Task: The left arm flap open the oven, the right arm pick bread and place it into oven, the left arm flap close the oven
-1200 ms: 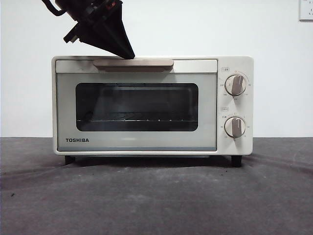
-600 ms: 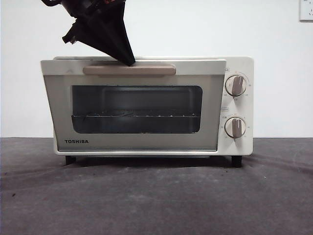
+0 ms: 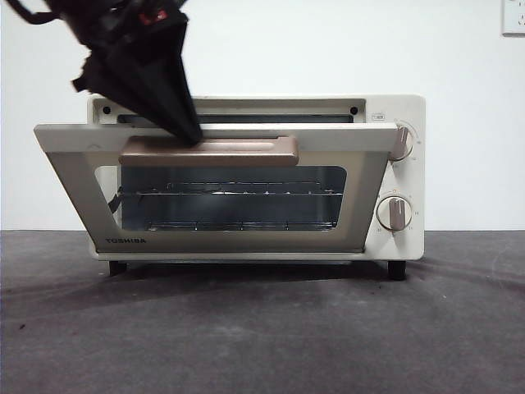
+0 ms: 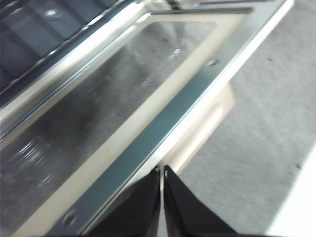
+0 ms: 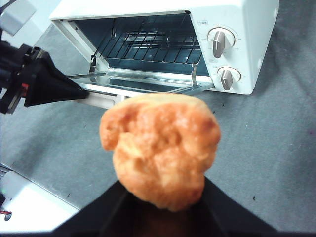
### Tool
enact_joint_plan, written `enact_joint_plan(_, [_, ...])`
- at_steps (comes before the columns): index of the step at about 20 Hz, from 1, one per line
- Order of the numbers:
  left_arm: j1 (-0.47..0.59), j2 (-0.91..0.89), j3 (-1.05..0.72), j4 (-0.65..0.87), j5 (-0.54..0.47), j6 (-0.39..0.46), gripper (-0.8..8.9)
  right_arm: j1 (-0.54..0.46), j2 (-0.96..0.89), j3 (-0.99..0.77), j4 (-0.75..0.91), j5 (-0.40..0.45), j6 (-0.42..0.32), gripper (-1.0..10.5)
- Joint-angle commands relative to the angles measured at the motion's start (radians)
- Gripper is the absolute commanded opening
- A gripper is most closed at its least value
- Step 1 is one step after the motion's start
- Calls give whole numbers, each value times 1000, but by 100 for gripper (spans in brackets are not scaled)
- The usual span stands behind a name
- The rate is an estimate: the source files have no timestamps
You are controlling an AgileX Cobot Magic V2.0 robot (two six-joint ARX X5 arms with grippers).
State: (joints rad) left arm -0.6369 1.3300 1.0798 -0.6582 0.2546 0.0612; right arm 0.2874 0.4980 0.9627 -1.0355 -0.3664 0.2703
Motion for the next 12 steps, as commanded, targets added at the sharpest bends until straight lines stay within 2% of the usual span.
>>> enact_joint_plan(1, [0,-24,-62,75,-41,-44,16,5,2,16,11,0,10,127])
enact_joint_plan(4, [-12,-54,-133,140,-41,-95,16,5,2,16,11,0,10,127])
enact_joint_plan(12, [-64,-69,-153,151,-50,-110,16,5,2,16,11,0,10,127])
